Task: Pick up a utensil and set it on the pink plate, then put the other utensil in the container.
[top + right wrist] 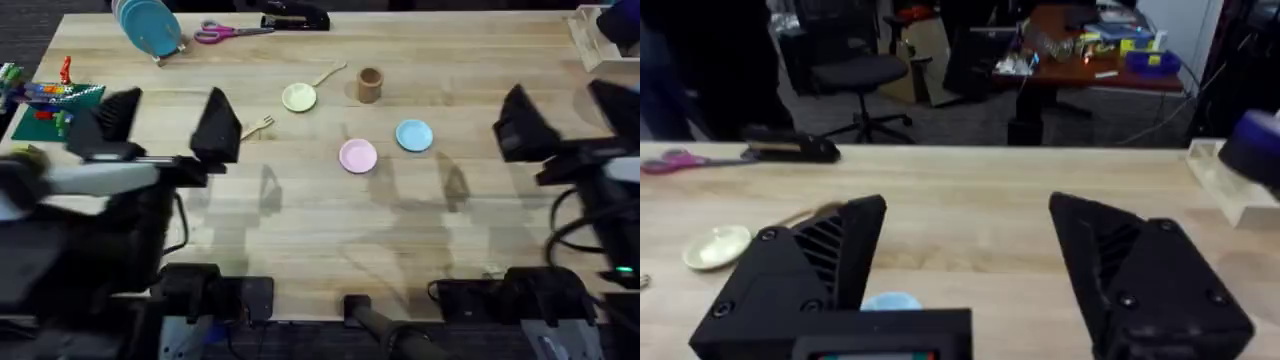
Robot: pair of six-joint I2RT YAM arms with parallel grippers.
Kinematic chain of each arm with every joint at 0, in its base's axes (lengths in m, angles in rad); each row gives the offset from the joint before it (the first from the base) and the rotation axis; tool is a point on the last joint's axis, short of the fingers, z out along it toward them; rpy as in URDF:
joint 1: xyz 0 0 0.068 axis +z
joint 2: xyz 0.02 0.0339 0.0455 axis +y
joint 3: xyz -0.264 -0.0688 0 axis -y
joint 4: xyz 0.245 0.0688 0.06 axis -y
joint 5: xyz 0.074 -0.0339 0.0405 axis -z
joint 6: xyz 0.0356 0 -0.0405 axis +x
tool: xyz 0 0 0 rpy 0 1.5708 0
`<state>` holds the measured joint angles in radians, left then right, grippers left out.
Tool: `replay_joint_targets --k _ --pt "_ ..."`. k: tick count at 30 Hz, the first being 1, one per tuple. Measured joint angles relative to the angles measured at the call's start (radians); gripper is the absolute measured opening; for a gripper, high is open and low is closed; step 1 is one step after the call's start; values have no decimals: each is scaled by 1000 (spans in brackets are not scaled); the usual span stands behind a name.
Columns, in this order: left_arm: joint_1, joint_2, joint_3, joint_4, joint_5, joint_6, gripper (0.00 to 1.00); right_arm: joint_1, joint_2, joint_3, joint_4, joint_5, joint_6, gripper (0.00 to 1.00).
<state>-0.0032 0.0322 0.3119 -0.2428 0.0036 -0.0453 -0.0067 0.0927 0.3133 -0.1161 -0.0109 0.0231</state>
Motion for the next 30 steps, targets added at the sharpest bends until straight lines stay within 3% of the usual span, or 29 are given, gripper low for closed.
replay_joint_targets --k 12,19,30 --pt "0 302 439 -373 -19 -1 993 0 336 475 -405 0 0 996" --pt "0 503 661 -604 -23 0 993 0 530 693 -635 0 0 996" --pt "0 801 853 -837 26 76 993 24 829 908 -880 0 0 996"
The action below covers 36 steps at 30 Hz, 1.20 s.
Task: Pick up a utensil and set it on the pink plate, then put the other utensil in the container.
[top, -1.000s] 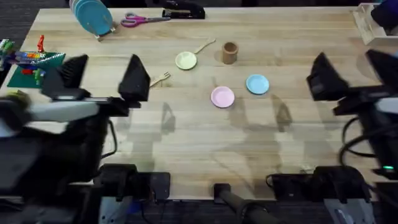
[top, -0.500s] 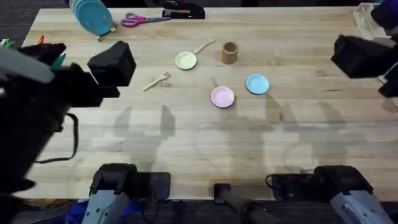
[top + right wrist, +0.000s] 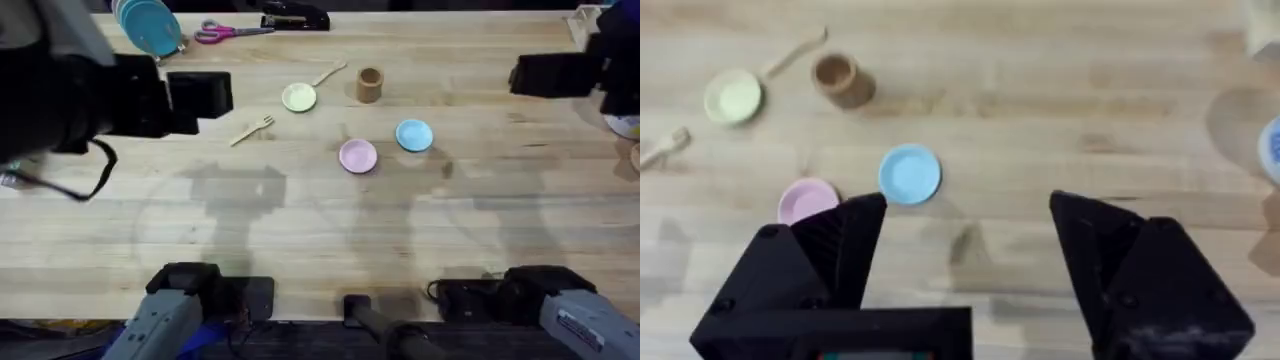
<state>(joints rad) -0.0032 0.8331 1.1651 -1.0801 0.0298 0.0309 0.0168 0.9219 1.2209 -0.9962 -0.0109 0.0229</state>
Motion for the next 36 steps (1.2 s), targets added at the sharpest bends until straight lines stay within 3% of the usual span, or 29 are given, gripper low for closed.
replay_joint_targets --k 9,19,24,30,36 --pt "0 193 27 -61 26 53 994 55 183 68 -50 0 -5 996" --pt "0 234 27 -57 56 147 993 79 228 69 0 0 -5 996" --pt "0 234 27 -37 57 263 993 79 228 69 31 0 -5 996" --pt "0 234 27 60 86 418 991 79 228 69 95 0 -6 996" --pt "0 303 28 89 124 518 991 79 228 69 100 0 -8 995"
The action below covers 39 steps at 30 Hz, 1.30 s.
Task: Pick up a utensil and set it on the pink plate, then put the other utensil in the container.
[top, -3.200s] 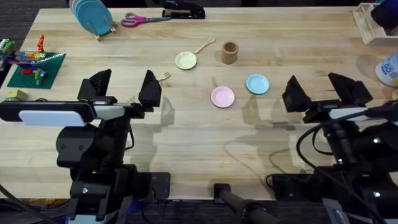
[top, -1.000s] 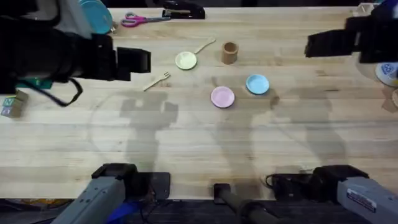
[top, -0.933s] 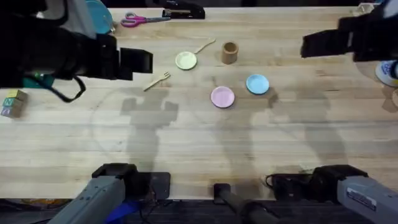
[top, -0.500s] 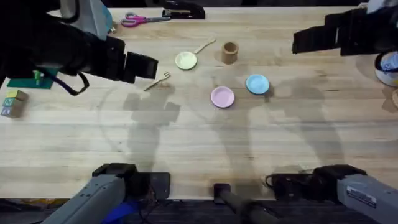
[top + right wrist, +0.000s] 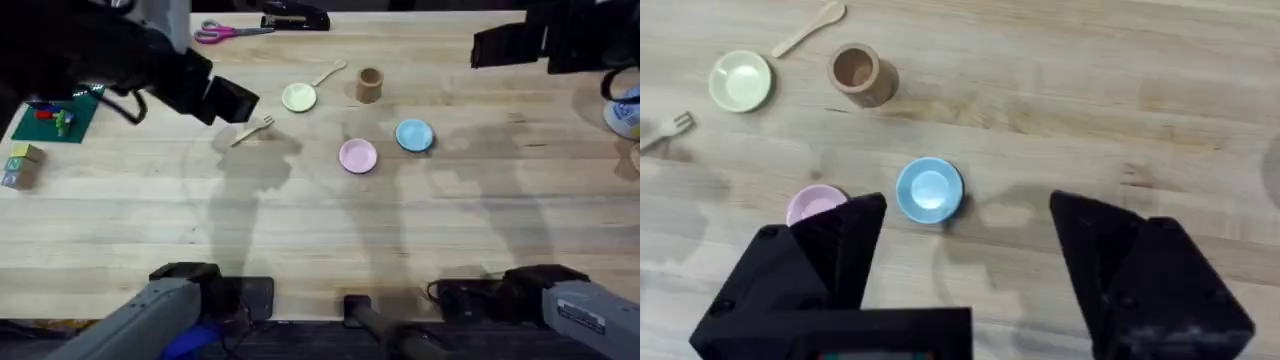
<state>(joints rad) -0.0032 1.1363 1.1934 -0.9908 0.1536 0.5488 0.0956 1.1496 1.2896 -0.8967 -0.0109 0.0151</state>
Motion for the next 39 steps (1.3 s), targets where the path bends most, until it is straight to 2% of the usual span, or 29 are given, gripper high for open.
replay_joint_targets --k 8,14,28,39 --pt "0 196 0 69 27 127 994 0 0 0 1 0 0 995" --pt "13 316 0 100 35 177 995 0 0 0 1 0 0 996" --pt "19 552 0 121 68 190 980 0 0 0 1 0 0 996" --pt "19 638 0 155 68 193 975 0 0 0 1 0 0 995"
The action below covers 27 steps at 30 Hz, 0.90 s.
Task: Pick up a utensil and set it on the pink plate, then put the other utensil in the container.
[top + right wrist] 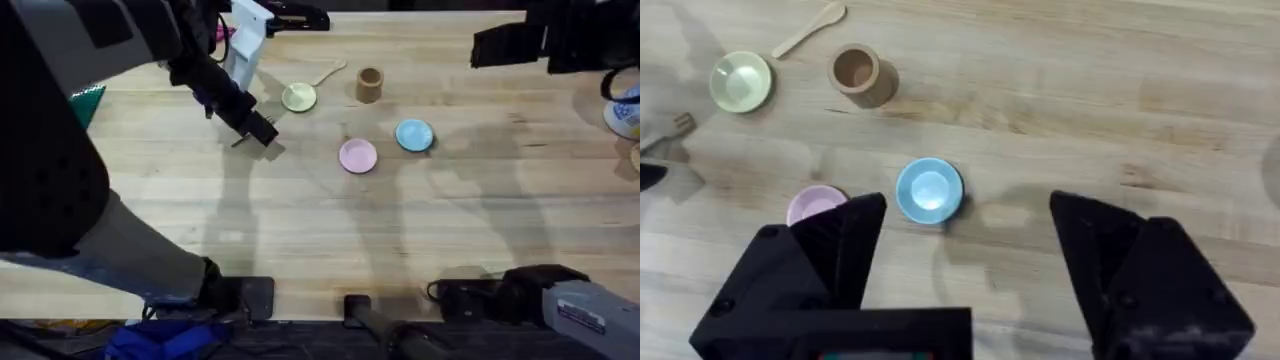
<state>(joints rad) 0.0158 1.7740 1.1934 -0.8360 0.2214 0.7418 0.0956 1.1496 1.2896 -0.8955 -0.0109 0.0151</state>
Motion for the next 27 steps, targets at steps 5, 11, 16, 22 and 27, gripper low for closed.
replay_joint_targets --k 5,11,16,22,27 --pt "0 25 0 3 0 5 970 0 0 0 0 0 0 996" --pt "0 34 6 3 0 10 958 0 0 0 0 0 0 996" --pt "2 40 13 4 -2 10 867 0 0 0 -1 0 0 996" --pt "6 44 14 10 -5 14 674 0 0 0 -1 0 0 996" --pt "6 44 14 5 -17 15 422 0 0 0 -2 0 0 996"
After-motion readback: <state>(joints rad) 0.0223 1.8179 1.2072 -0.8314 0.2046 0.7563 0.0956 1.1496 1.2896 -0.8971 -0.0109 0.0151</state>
